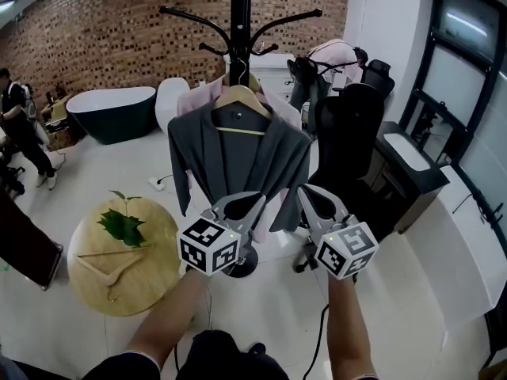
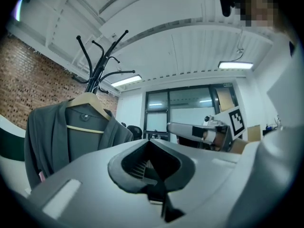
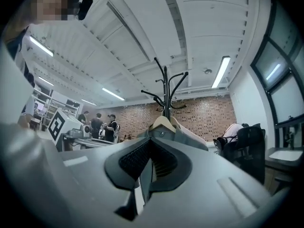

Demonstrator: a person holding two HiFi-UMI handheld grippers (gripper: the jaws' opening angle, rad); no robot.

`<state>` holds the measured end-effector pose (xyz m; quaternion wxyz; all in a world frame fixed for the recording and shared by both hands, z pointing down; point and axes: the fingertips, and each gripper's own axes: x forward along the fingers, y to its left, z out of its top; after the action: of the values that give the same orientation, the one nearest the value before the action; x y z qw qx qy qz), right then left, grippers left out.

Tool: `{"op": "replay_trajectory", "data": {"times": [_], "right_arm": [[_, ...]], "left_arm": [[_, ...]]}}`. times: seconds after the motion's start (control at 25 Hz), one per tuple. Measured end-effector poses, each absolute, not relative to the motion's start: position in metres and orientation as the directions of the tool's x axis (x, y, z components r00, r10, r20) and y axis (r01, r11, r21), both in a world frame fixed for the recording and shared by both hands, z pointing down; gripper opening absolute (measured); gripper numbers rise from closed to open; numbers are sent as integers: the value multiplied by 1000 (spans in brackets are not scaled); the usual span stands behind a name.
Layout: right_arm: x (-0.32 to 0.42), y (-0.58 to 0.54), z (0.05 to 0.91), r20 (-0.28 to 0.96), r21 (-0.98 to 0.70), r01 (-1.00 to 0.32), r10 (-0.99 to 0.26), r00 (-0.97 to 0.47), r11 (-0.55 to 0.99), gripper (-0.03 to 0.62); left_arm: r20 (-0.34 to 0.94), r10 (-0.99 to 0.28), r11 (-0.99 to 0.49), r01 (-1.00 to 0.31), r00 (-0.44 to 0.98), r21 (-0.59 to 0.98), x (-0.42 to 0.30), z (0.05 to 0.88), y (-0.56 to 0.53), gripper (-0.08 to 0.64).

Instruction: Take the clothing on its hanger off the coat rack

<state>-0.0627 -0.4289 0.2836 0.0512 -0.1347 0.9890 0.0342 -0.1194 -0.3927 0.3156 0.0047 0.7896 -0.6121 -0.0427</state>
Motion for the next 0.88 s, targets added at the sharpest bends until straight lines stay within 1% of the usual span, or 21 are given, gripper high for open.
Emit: {"op": "replay_trajectory", "data": {"times": [0.24, 0.36, 0.4, 0.6, 0.72, 0.88], "right_arm": [[-87, -467, 270, -86, 130, -225, -215, -973, 966, 2], [-107, -490, 265, -79, 155, -222, -211, -974, 963, 3], [-115, -497, 265, -73, 162, -224, -214, -974, 961, 13], [-153, -538, 265, -15, 214, -247, -250, -968, 945, 93], [-180, -567, 256, 11, 279, -259, -273, -962, 925, 186], [-210, -595, 266, 98, 390, -242, -301, -948, 888, 251]], "left_arm": [[-66, -975, -213, -976, 210, 42, -129, 306, -426, 12], [-66, -978, -201, -979, 198, 34, -142, 306, -445, 12], [-61, -979, -199, -979, 196, 35, -148, 308, -451, 12], [-53, -978, -206, -977, 203, 56, -174, 317, -477, 12], [-63, -977, -208, -977, 205, 45, -194, 312, -490, 12], [-43, -979, -203, -977, 201, 65, -214, 325, -501, 12]]}}
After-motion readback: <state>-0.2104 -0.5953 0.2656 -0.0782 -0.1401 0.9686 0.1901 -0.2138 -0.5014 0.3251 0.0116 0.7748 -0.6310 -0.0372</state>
